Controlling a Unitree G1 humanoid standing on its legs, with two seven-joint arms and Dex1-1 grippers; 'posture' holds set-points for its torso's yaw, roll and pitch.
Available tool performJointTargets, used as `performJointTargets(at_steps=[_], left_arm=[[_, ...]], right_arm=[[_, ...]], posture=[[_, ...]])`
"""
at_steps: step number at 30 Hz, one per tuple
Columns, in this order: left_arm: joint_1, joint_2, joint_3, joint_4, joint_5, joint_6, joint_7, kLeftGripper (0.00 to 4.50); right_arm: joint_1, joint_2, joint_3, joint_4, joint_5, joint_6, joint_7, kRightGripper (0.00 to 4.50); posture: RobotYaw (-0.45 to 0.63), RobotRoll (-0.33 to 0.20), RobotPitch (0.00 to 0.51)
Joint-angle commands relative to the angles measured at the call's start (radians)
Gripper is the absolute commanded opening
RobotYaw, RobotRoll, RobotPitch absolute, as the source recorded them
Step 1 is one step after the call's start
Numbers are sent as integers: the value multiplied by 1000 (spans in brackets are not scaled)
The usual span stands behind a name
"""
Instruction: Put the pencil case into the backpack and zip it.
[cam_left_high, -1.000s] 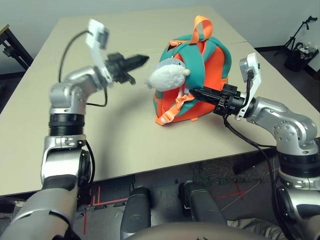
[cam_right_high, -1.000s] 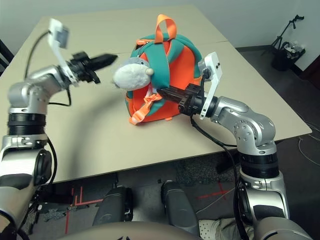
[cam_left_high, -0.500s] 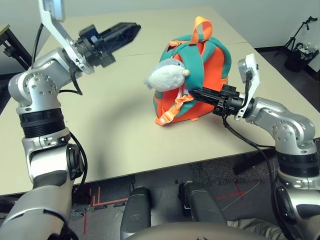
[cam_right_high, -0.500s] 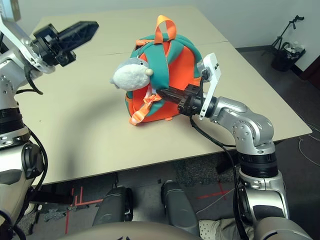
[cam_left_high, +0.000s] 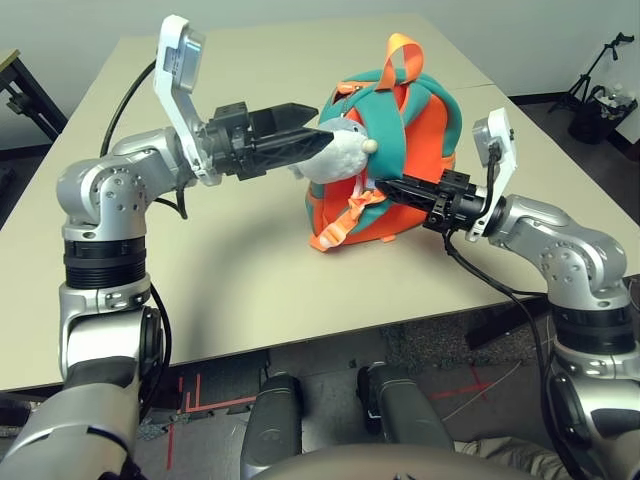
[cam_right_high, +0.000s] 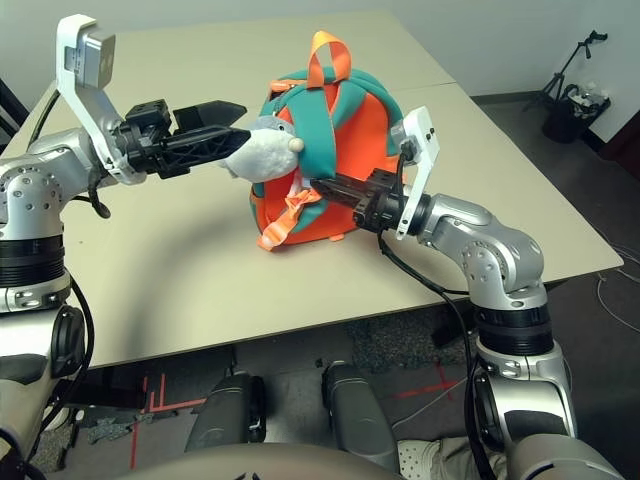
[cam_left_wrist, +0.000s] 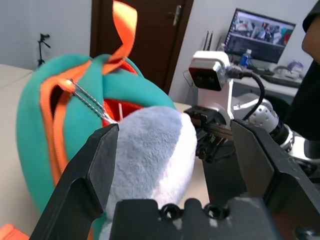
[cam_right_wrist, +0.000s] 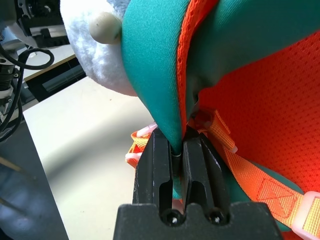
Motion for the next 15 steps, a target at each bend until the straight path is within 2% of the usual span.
performJointTargets(at_steps=[1, 7, 8, 10, 15], left_arm=[[18, 12, -43, -33, 30, -5, -8, 4464], [21, 2, -62, -24, 59, -20, 8, 4464], [21, 1, -65, -22, 66, -19, 12, 4299], [24, 7, -77, -18, 85, -23, 15, 3876], [29, 11, -96, 9, 144, -62, 28, 1968]], right_arm=[[5, 11, 15, -9, 8, -16, 17, 0], [8, 11, 12, -12, 10, -15, 14, 0], [8, 10, 11, -12, 10, -15, 14, 0], [9, 10, 10, -12, 11, -14, 14, 0], [9, 9, 10, -13, 11, -14, 14, 0]], posture=[[-105, 0, 61], [-109, 0, 66], [-110, 0, 66], [-109, 0, 67], [-108, 0, 67]])
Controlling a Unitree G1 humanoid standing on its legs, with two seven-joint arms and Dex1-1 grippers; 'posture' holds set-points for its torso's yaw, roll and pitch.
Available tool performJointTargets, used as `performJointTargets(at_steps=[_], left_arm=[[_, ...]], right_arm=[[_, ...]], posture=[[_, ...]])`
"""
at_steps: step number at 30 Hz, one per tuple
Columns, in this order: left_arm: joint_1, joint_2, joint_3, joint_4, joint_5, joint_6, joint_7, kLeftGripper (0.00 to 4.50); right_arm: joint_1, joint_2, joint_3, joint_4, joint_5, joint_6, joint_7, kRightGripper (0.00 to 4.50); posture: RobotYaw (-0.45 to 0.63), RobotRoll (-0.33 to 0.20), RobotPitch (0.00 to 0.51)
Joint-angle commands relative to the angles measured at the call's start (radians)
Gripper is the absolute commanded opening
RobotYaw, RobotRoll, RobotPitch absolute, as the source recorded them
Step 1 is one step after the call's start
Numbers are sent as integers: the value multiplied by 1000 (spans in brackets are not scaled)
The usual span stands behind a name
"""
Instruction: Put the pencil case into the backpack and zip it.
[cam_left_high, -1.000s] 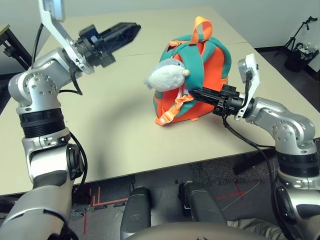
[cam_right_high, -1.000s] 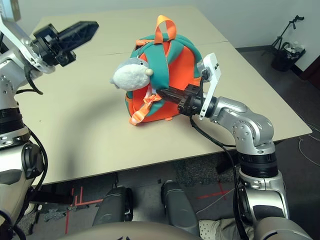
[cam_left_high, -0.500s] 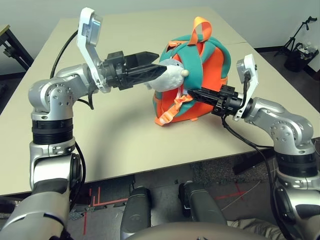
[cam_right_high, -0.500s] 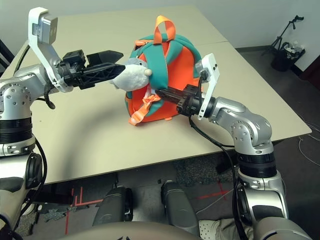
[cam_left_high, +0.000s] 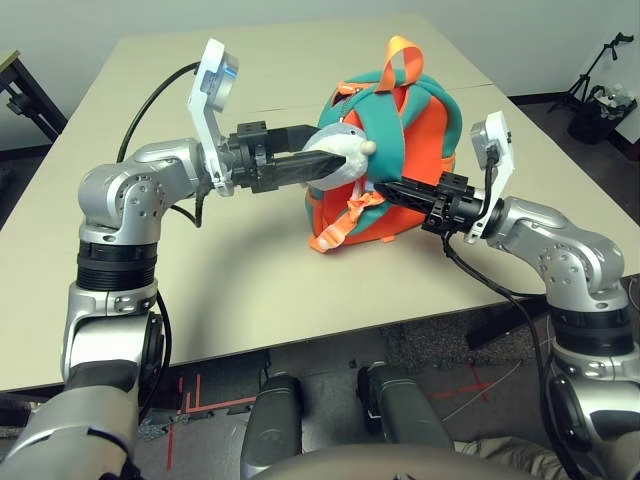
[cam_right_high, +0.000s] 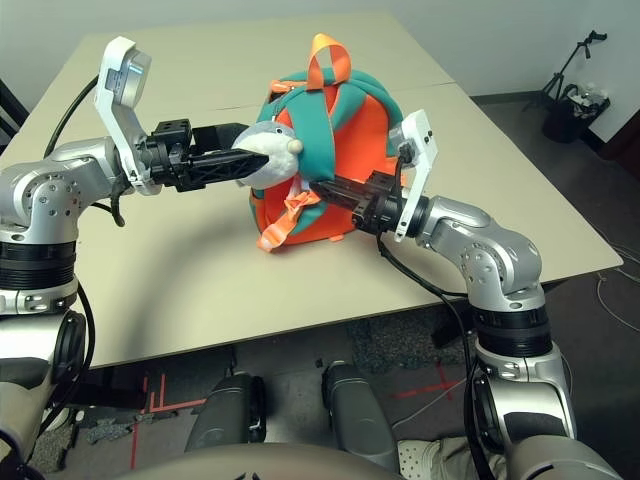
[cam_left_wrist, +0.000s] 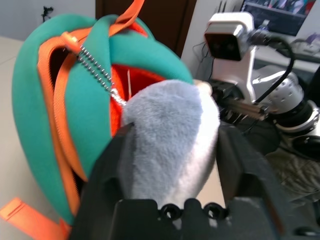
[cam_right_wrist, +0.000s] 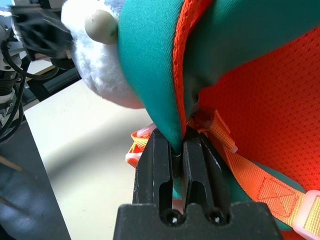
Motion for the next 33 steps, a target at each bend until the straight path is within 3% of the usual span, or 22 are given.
performJointTargets(at_steps=[1, 4, 6, 18, 33], left_arm=[[9, 14, -27, 15, 53, -24, 5, 1578], [6, 18, -19, 12, 59, -28, -3, 401], [-2, 19, 1, 9, 46, -24, -5, 14], [-83, 94, 194, 54, -113, 58, -32, 14], [48, 266, 164, 101, -14, 11, -84, 14]], right_arm=[[-1, 8, 9, -13, 10, -14, 13, 0], [-2, 10, 10, -11, 8, -15, 13, 0], [-1, 10, 11, -10, 7, -15, 12, 0], [5, 17, 15, -10, 5, -14, 6, 0], [7, 32, 22, -13, 6, -8, 3, 0]], posture=[[-107, 0, 67], [-104, 0, 67], [-103, 0, 67], [-96, 0, 74], [-89, 0, 79]])
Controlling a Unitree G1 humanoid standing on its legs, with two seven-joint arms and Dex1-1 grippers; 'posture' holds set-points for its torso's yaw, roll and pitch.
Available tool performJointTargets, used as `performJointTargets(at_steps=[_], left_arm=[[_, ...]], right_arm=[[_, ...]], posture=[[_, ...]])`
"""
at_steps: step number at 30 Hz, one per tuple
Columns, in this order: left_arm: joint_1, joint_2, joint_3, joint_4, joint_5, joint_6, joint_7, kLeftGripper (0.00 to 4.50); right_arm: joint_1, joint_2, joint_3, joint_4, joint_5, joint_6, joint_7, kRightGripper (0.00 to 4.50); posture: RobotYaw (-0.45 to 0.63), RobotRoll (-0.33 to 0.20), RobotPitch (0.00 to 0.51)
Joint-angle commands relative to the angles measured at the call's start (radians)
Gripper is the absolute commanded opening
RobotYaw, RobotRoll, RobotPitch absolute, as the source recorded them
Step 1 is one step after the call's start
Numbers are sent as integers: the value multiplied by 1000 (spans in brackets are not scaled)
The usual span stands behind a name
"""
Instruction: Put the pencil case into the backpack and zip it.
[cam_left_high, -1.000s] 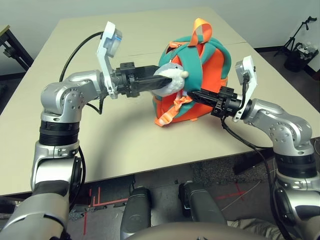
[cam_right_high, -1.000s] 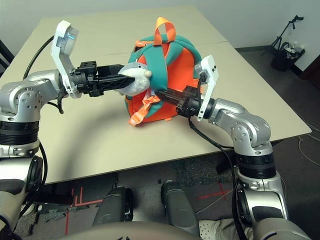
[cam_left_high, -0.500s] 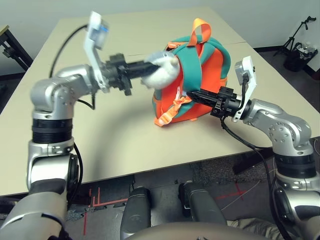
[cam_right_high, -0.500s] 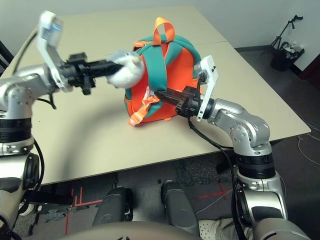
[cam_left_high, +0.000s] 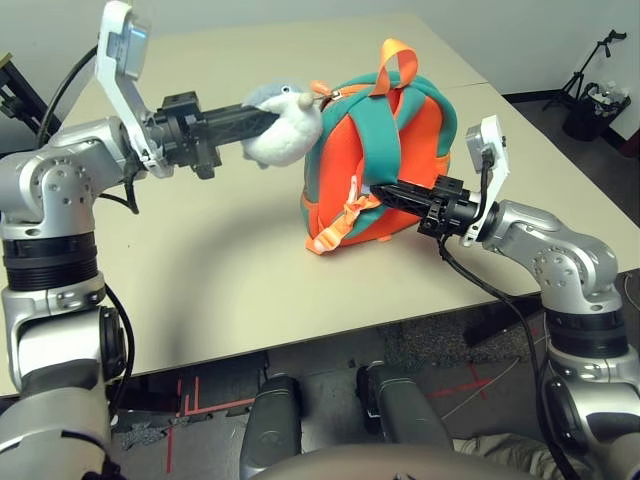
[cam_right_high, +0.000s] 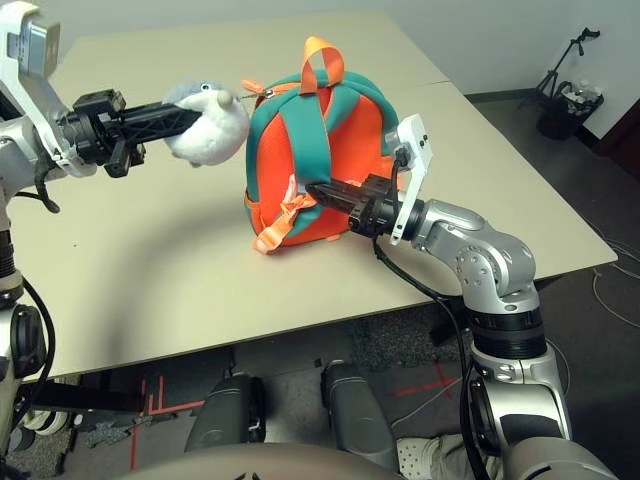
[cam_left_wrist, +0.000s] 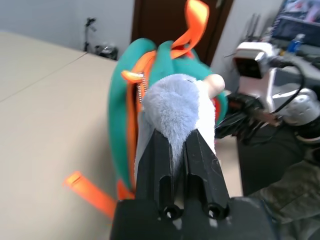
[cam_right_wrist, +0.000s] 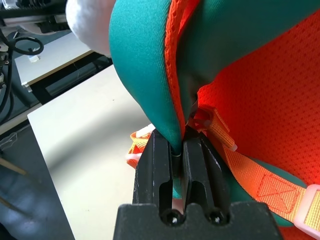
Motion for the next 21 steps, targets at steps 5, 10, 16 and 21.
performJointTargets(at_steps=[5, 10, 16, 21], left_arm=[[84, 75, 0, 52, 69, -45, -39, 14], [131, 80, 14, 61, 71, -45, -33, 14], [246, 59, -34, -5, 78, -18, -13, 14], [312, 16, -61, -66, 56, 37, 11, 14]], right_arm=[[1, 6, 16, -11, 5, -8, 8, 0], [-5, 6, 18, -3, 2, -11, 12, 0], [-16, 8, 25, 7, -2, -13, 19, 0], [-20, 7, 26, 11, -3, -14, 22, 0]], posture=[[-86, 0, 74], [-80, 0, 71], [-73, 0, 69], [-72, 0, 71]])
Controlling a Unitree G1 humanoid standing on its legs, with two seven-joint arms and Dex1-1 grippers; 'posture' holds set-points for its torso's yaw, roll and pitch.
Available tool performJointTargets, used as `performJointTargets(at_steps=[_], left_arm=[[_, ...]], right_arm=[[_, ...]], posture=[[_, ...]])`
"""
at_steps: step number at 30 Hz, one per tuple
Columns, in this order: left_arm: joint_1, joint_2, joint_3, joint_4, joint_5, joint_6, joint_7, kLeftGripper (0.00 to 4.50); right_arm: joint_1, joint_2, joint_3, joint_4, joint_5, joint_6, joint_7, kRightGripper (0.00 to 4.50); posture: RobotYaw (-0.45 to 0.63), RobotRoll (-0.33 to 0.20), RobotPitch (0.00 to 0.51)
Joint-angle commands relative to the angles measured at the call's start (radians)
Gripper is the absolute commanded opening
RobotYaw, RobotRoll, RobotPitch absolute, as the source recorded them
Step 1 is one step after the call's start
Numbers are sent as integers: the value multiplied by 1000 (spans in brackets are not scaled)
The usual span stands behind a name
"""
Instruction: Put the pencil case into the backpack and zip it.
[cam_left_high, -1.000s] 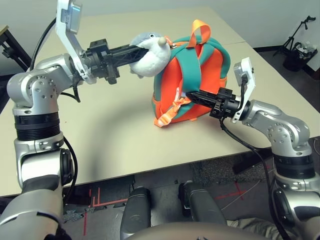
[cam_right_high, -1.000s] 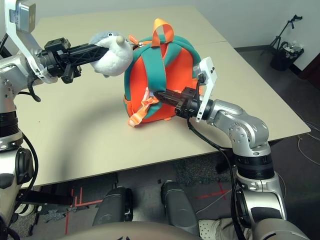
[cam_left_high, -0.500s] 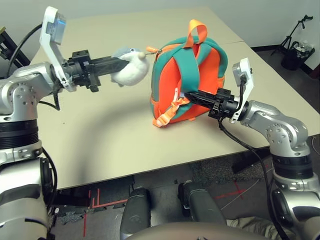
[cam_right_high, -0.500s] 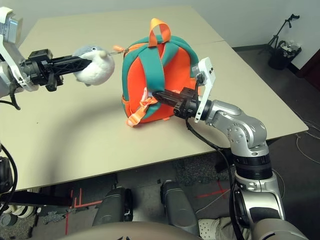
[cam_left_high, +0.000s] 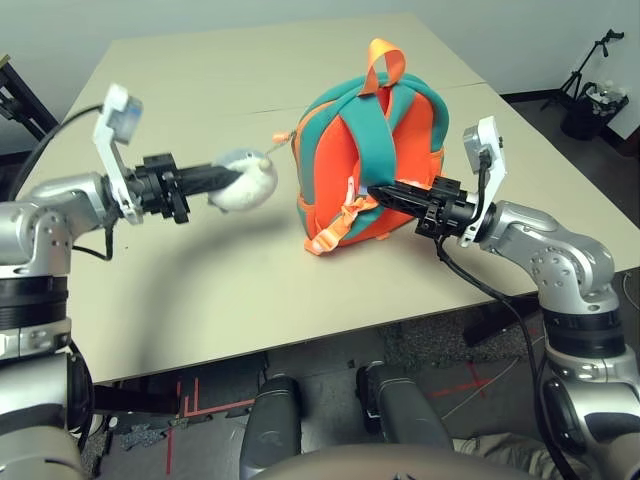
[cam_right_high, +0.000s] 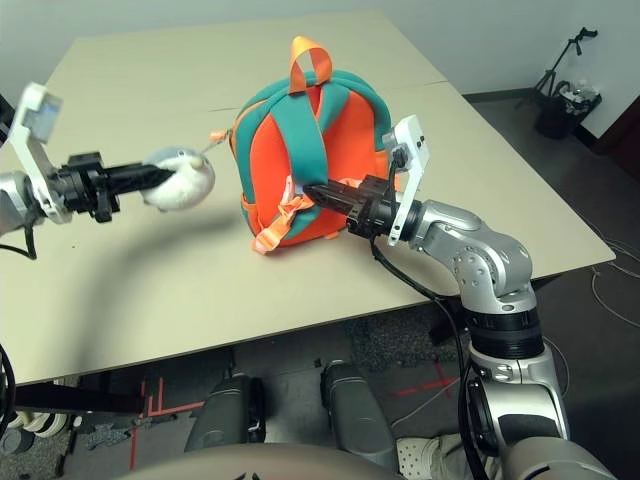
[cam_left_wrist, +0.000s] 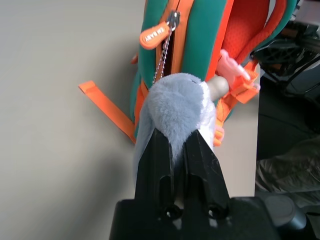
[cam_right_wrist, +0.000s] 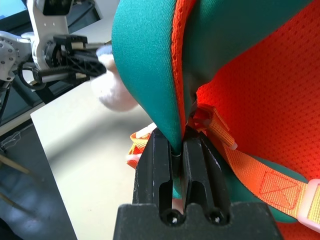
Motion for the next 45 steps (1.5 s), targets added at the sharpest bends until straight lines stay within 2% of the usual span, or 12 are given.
performJointTargets(at_steps=[1, 6, 13, 15, 18, 22, 25, 27, 31, 35, 41, 45], left_arm=[[57, -24, -44, -40, -2, 51, 22, 14], [117, -19, -133, -52, 75, 25, 33, 14], [98, -41, -111, -31, 65, 13, 42, 14], [77, -44, -77, -2, 52, 16, 56, 649], [68, -11, -40, 22, 42, 13, 35, 1752], [66, 42, 22, 31, 3, 48, -1, 3384], [107, 101, 39, 21, 19, 39, -36, 4464], [161, 167, 76, 28, 23, 47, -68, 4500], [227, 218, 146, 108, 67, -31, -62, 4500], [256, 140, 203, 200, 176, -216, 102, 4500], [265, -68, 258, 201, 257, -395, 371, 4500], [288, -210, 288, 220, 333, -534, 584, 4500]], right_arm=[[-17, 4, 19, 6, -2, -14, 17, 0], [-12, 3, 19, 2, -4, -10, 17, 0], [-8, -8, 14, -1, -10, -10, 17, 0], [-1, -28, 16, -8, -14, -6, 28, 0], [-3, -84, 3, -2, -28, -14, 55, 984], [-24, -176, -25, 6, -18, -19, 127, 2549], [-35, -269, -31, 18, -20, -28, 214, 3629], [-46, -349, -53, 65, -35, -40, 268, 4424], [-51, -445, -75, 191, -78, -90, 326, 4467], [-120, -413, -89, 483, -225, -244, 199, 4467], [-211, -285, -120, 874, -404, -578, -58, 4467], [-253, -241, -126, 1069, -491, -796, -211, 4467]], posture=[[-73, 0, 73], [-73, 0, 76], [-82, 0, 79], [-80, 0, 80], [-78, 0, 83], [-72, 0, 84], [-69, 0, 88], [-62, 0, 90], [-52, 0, 93], [-38, 0, 95], [-29, 0, 99], [-19, 0, 99]])
